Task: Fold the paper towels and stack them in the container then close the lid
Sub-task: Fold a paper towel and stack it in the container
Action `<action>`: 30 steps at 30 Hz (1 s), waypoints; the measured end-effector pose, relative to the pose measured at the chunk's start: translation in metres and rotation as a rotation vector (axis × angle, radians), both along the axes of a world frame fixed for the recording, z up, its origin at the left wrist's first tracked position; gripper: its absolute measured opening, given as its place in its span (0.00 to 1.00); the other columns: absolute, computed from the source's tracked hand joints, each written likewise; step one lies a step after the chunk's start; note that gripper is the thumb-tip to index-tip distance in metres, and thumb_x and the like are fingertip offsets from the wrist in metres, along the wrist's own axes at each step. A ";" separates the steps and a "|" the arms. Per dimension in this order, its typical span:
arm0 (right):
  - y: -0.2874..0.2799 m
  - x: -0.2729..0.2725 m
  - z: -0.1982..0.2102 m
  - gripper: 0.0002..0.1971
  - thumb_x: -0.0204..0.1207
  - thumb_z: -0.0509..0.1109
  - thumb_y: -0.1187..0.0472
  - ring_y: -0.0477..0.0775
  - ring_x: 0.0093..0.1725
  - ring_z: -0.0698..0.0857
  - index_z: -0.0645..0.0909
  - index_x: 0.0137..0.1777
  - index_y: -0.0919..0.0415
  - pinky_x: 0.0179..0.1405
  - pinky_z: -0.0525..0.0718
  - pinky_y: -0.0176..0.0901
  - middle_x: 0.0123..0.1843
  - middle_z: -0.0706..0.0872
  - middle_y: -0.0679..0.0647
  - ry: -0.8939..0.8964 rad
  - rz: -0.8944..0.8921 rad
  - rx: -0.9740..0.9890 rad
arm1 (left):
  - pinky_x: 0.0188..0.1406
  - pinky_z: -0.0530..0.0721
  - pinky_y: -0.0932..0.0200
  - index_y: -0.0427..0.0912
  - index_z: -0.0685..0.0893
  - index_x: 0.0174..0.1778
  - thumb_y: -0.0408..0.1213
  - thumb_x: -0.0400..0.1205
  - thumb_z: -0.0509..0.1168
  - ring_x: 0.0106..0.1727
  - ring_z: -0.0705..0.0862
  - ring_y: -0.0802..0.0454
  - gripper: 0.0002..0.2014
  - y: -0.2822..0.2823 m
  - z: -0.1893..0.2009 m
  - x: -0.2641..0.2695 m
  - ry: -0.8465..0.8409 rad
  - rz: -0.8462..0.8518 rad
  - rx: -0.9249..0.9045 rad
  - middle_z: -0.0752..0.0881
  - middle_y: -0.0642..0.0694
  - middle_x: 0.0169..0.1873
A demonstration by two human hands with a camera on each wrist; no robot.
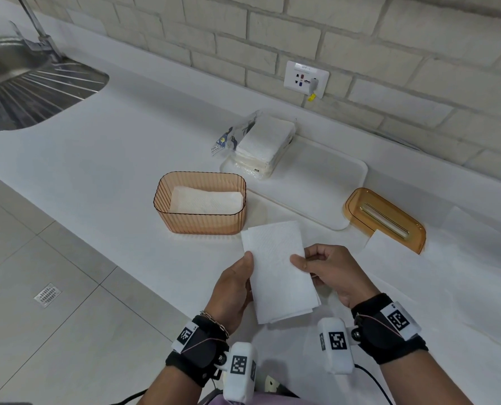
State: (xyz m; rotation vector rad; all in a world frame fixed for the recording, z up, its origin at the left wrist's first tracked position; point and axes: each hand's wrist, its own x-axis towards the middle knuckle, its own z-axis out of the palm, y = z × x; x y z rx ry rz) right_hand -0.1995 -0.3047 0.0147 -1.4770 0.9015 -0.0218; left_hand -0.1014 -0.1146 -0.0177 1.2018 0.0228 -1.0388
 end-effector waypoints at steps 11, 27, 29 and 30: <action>0.018 0.007 -0.008 0.28 0.74 0.81 0.38 0.42 0.58 0.88 0.80 0.70 0.47 0.59 0.88 0.43 0.60 0.89 0.39 0.141 0.259 -0.371 | 0.73 0.84 0.36 0.40 0.84 0.74 0.57 0.91 0.57 0.68 0.90 0.38 0.26 -0.014 -0.001 -0.005 0.015 -0.004 -0.030 0.91 0.38 0.65; -0.014 -0.014 -0.004 0.13 0.72 0.85 0.67 0.59 0.58 0.94 0.93 0.56 0.62 0.65 0.89 0.54 0.55 0.96 0.59 -0.235 0.003 0.043 | 0.58 0.91 0.37 0.35 0.92 0.56 0.34 0.72 0.84 0.52 0.92 0.36 0.18 -0.006 0.004 0.026 -0.143 0.150 0.018 0.93 0.30 0.54; -0.012 -0.012 -0.008 0.10 0.72 0.86 0.68 0.53 0.52 0.93 0.91 0.52 0.63 0.57 0.89 0.45 0.51 0.96 0.59 -0.265 0.007 -0.027 | 0.52 0.93 0.40 0.38 0.94 0.51 0.35 0.69 0.88 0.45 0.92 0.44 0.17 0.000 0.001 0.030 -0.337 0.079 0.118 0.95 0.34 0.46; -0.010 -0.010 -0.010 0.10 0.72 0.85 0.69 0.49 0.50 0.92 0.90 0.51 0.64 0.54 0.88 0.40 0.49 0.96 0.55 -0.274 0.035 -0.073 | 0.46 0.93 0.47 0.40 0.94 0.48 0.35 0.68 0.88 0.42 0.92 0.49 0.15 0.001 0.000 0.030 -0.420 0.050 0.164 0.96 0.39 0.43</action>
